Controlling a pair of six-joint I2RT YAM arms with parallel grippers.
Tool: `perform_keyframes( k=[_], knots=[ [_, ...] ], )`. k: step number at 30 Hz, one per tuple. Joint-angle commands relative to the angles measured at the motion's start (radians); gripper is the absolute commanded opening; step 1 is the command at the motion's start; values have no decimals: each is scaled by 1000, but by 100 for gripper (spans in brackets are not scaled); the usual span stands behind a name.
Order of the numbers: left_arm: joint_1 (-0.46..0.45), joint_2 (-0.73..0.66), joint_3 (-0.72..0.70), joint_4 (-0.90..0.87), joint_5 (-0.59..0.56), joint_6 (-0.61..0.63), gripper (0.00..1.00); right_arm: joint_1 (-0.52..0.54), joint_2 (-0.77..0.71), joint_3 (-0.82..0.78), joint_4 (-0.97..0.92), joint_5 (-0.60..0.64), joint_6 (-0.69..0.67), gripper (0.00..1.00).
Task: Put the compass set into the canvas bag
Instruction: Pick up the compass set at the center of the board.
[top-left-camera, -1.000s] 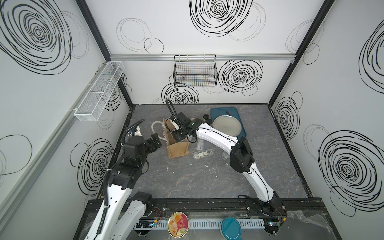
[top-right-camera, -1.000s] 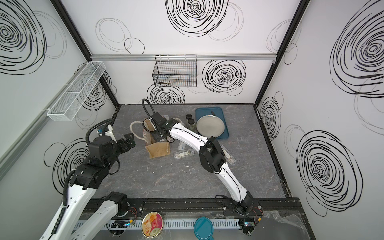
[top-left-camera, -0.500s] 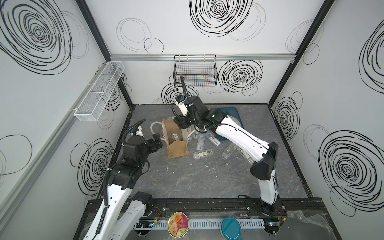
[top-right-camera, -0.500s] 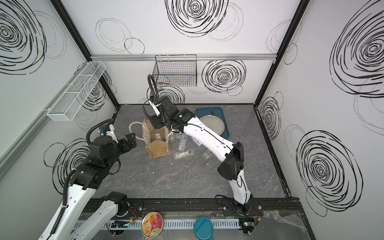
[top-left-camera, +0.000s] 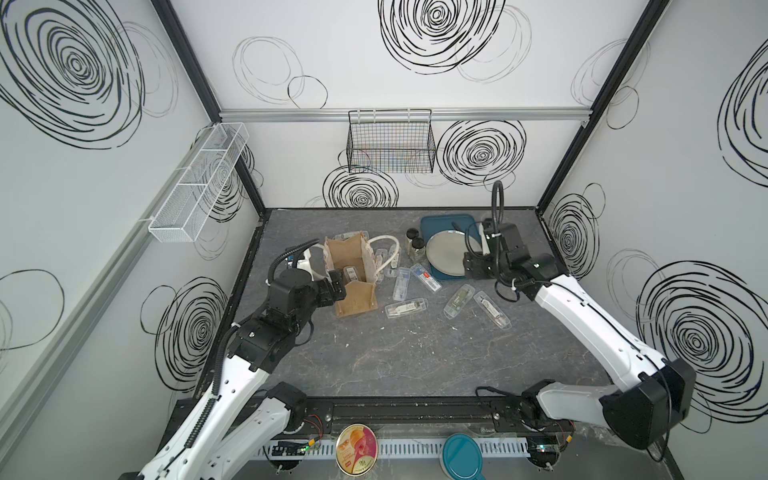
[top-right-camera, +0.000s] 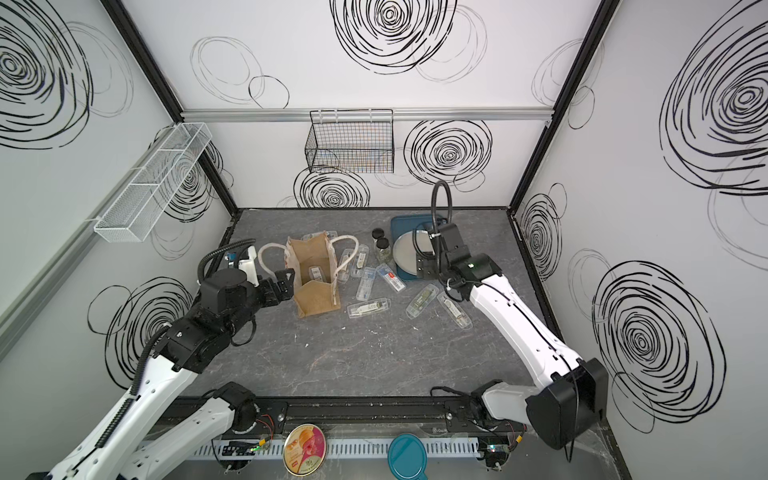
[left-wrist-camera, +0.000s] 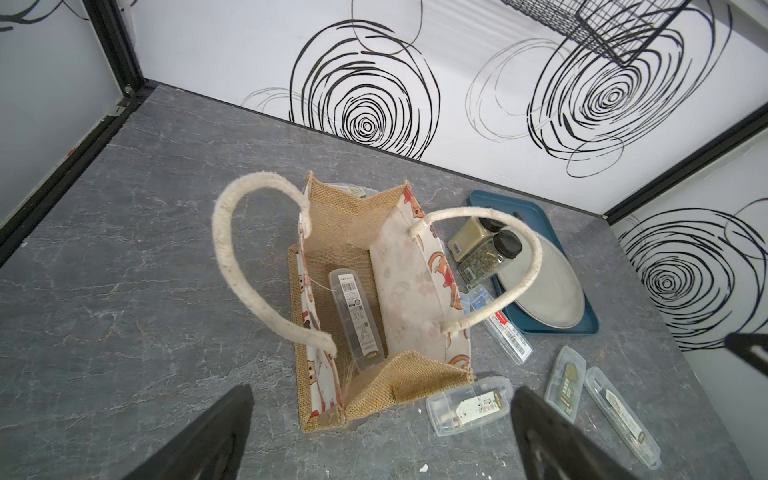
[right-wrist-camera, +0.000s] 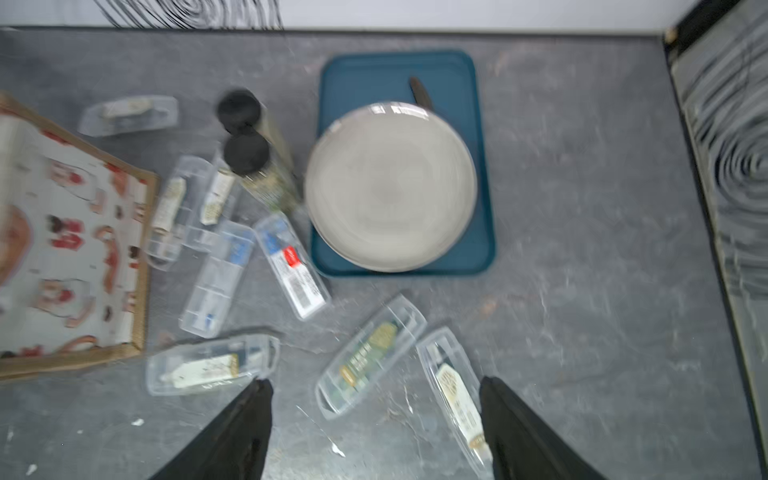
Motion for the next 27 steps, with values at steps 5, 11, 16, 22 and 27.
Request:
perform_keyframes(
  k=[5, 11, 16, 22, 27],
  knots=[
    [-74, 35, 60, 53, -76, -21, 99, -144, -27, -272, 138, -101, 95, 86],
    [-112, 52, 59, 52, -112, -32, 99, -205, 111, -292, 147, -99, 115, 87],
    [-116, 50, 41, 51, -132, -40, 99, -240, 254, -253, 122, -117, 97, 88],
    [-114, 48, 32, 44, -155, -34, 99, -251, 321, -241, 143, -128, 88, 89],
    [-112, 44, 23, 47, -173, -24, 99, -248, 341, -247, 128, -166, 92, 82]
  ],
)
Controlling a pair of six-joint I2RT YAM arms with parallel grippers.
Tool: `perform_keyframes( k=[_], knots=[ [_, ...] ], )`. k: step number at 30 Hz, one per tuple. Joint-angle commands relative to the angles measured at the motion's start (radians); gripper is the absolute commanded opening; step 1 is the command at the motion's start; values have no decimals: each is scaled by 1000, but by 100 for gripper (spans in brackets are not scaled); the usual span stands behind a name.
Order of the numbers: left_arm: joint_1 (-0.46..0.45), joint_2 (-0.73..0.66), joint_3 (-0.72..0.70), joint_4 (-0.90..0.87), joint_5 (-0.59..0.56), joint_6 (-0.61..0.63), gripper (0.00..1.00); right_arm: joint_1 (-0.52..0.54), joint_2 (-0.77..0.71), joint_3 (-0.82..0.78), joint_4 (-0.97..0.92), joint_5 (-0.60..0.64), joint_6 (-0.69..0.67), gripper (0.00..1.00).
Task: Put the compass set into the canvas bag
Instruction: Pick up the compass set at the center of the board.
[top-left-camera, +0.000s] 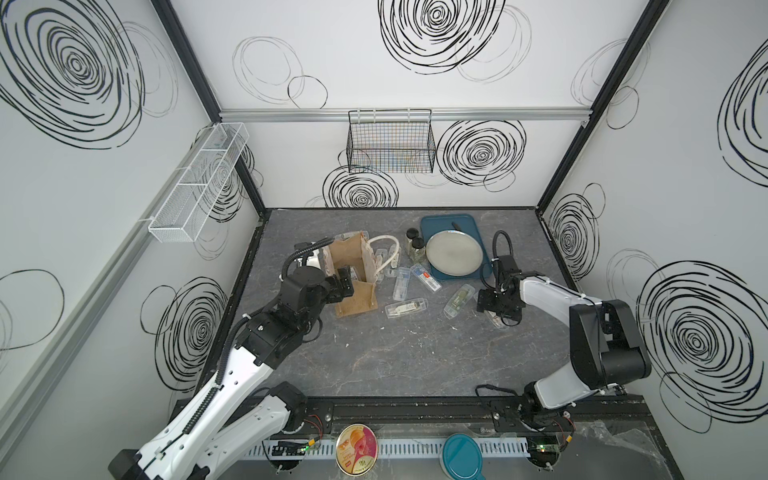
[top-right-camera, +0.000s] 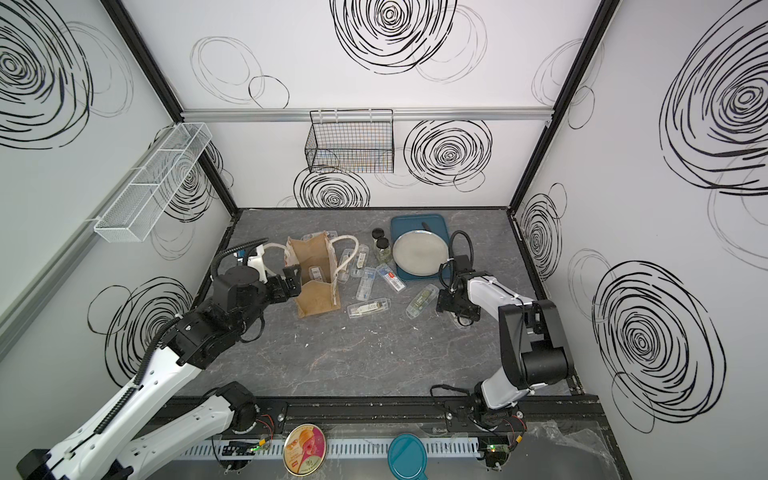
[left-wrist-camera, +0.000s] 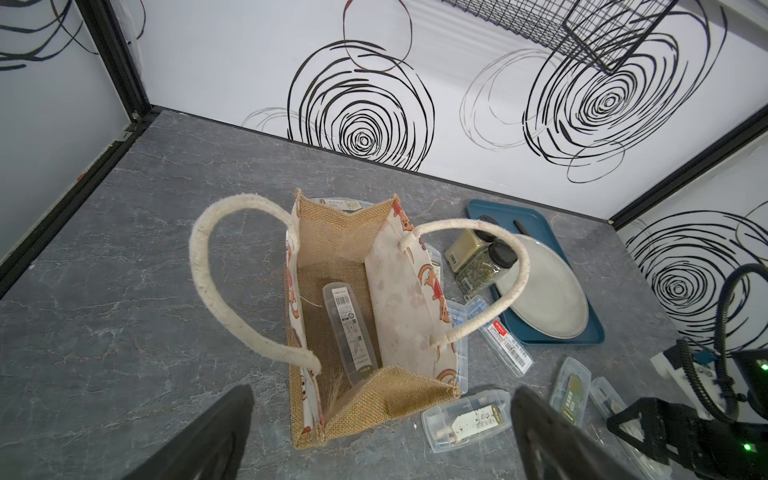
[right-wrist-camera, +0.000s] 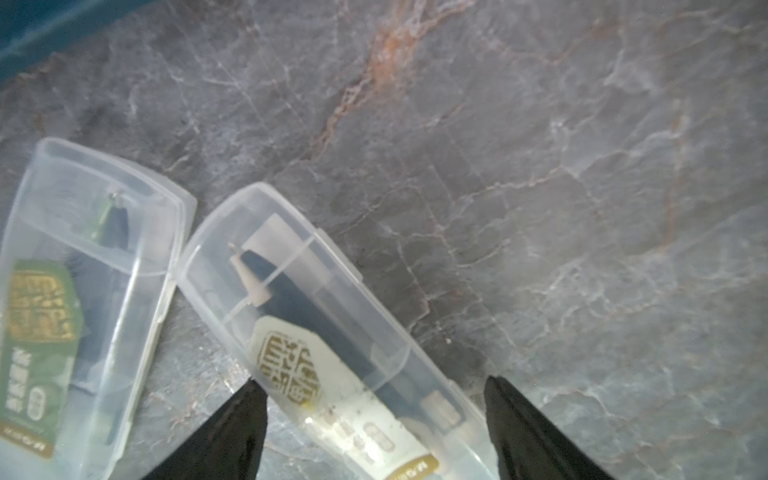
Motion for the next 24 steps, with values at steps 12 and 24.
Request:
perform_keyframes(
  k=[12, 24],
  knots=[
    [16, -47, -50, 30, -24, -2, 99, 57, 67, 1, 5, -25, 68, 71],
    [64, -152, -86, -12, -7, -21, 99, 62, 11, -2, -11, 26, 83, 49]
  ],
)
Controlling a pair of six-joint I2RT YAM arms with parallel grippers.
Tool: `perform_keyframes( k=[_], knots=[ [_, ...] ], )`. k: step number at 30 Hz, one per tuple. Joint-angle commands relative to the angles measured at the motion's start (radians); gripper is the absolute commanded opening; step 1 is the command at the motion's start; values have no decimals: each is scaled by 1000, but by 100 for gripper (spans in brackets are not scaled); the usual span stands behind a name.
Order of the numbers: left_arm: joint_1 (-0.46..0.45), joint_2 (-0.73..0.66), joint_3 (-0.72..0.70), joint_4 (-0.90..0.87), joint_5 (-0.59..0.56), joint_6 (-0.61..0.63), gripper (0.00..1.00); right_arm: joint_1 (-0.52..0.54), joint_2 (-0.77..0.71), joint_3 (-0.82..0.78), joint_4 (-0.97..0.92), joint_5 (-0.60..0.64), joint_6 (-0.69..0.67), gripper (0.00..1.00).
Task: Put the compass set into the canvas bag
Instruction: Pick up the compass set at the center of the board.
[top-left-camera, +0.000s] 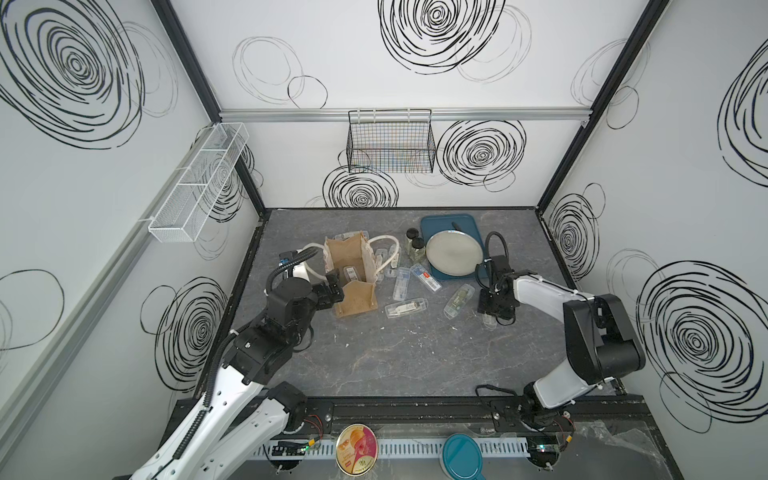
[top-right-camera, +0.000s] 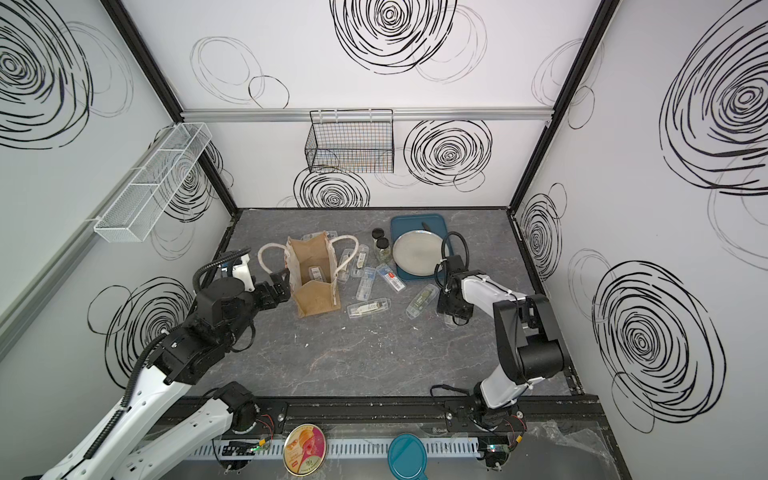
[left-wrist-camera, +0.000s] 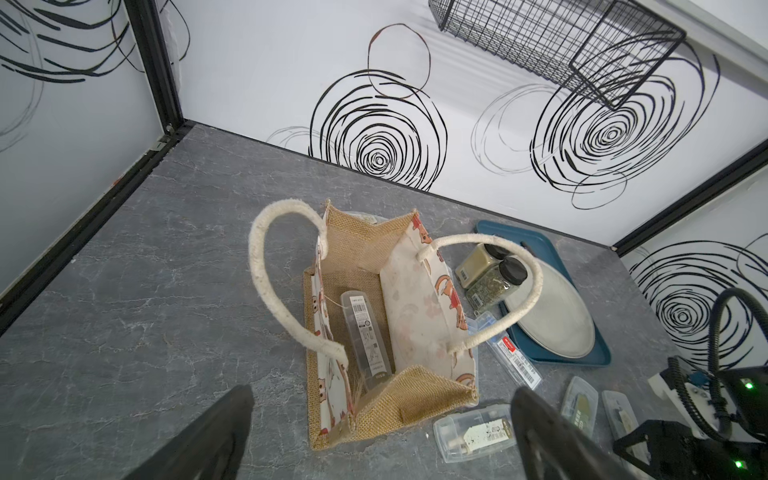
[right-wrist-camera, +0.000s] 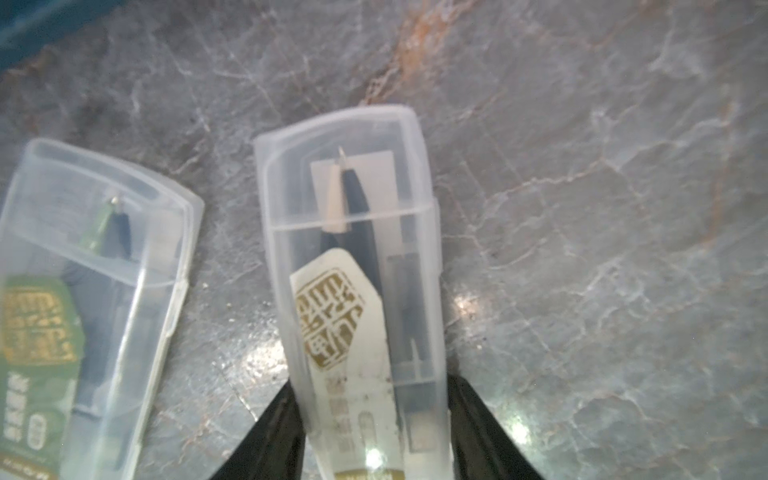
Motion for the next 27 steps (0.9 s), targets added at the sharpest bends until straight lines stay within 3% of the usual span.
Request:
perform_keyframes(
  k=[1, 7, 13, 17, 22, 27],
  knots=[
    [24, -19, -20, -9, 13, -20, 99, 13, -39, -13, -33, 5, 14, 48],
    [105, -23, -20, -41, 57, -23, 99, 15, -175, 27, -117, 51, 6, 44],
    [345, -50, -44, -64, 241, -17, 99, 34, -291, 159, -211, 39, -44, 43],
    [484, -56, -82, -39, 381, -28, 99, 112, -319, 260, -219, 53, -73, 43],
    [501, -56, -95, -15, 389, -53, 99, 248, -262, 442, -219, 34, -101, 43],
    [518, -53, -113, 1, 391, -99, 99, 431, -106, 696, -226, 58, -153, 43]
  ],
)
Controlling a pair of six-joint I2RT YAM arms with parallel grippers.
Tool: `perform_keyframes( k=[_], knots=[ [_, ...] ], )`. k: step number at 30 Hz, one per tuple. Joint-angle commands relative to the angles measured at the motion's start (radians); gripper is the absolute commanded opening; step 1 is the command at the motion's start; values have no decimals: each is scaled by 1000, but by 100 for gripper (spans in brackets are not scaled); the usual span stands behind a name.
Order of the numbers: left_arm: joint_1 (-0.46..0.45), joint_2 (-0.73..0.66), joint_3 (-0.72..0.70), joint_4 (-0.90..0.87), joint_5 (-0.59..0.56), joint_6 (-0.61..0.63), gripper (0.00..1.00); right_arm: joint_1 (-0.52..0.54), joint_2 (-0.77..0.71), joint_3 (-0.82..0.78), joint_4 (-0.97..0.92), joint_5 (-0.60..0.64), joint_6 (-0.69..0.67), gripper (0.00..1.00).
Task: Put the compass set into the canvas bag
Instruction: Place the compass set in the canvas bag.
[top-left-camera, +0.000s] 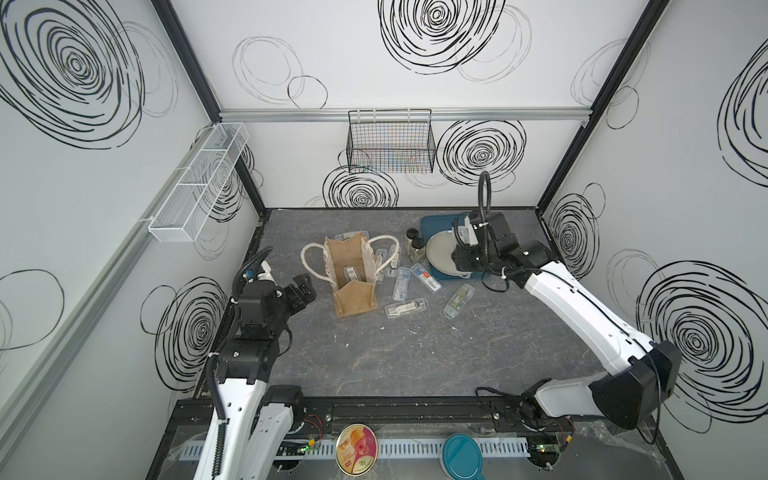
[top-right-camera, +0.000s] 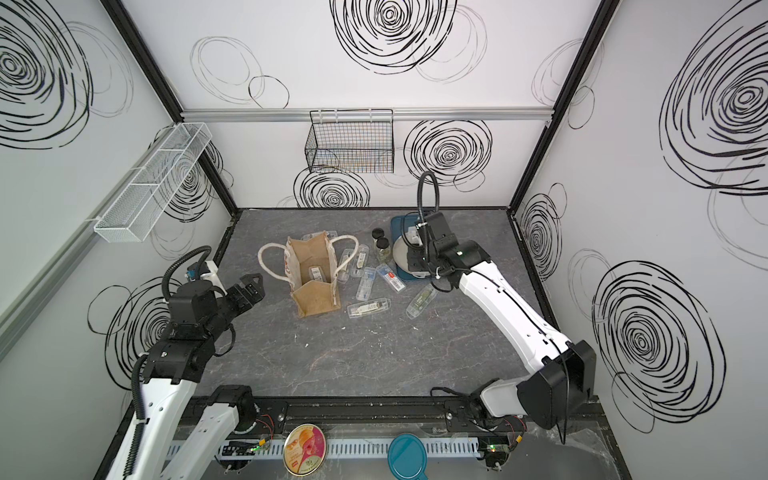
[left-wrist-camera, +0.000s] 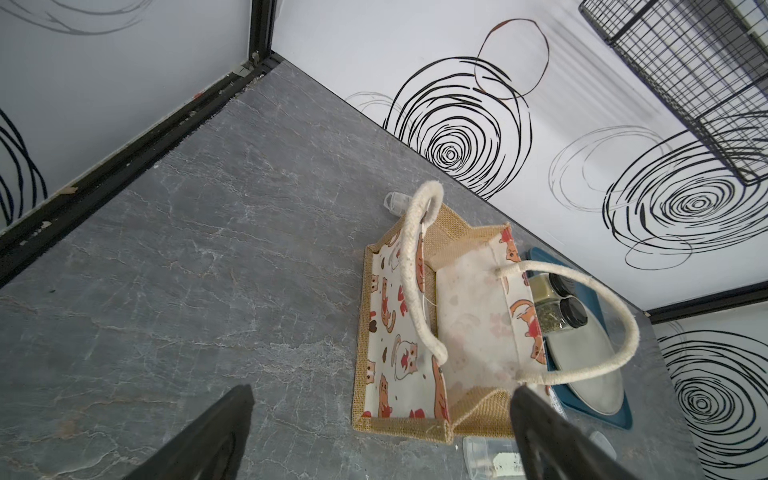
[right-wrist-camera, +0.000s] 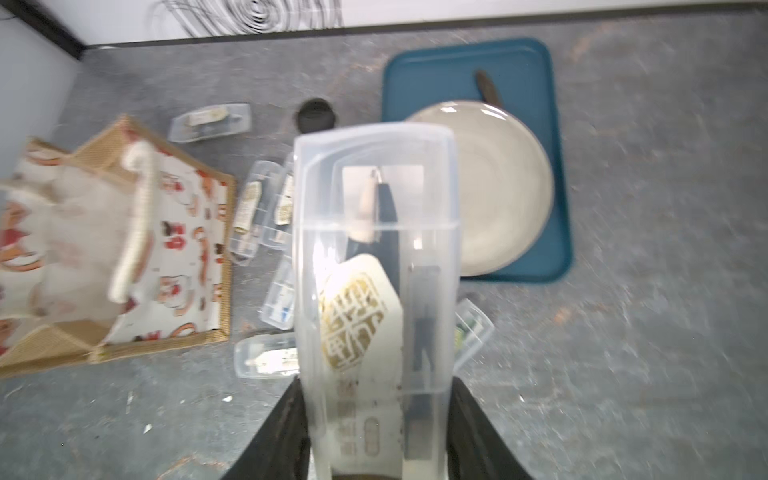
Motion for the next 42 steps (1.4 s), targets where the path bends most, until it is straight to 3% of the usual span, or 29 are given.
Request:
perform_keyframes(
  k=[1, 9, 12, 20, 33, 38, 42],
  knots=[
    [17, -3, -23, 59, 25, -63, 99, 110, 110, 164, -14, 12, -65, 43],
    [14, -7, -13, 98, 28, -101, 99, 282, 559, 661, -74, -5, -227, 44],
    [5, -13, -22, 85, 21, -95, 99, 303, 690, 784, -37, -80, -279, 44],
    [-36, 12, -6, 65, 16, -87, 99, 322, 838, 817, 116, -76, -361, 45],
    [-194, 59, 51, 22, -150, -75, 99, 339, 949, 802, 137, -99, -340, 46],
    [-214, 77, 78, 11, -177, -53, 99, 345, 965, 805, 136, -75, -306, 50],
    [-225, 73, 87, 2, -191, -41, 99, 347, 964, 821, 117, -63, -299, 61]
  ],
)
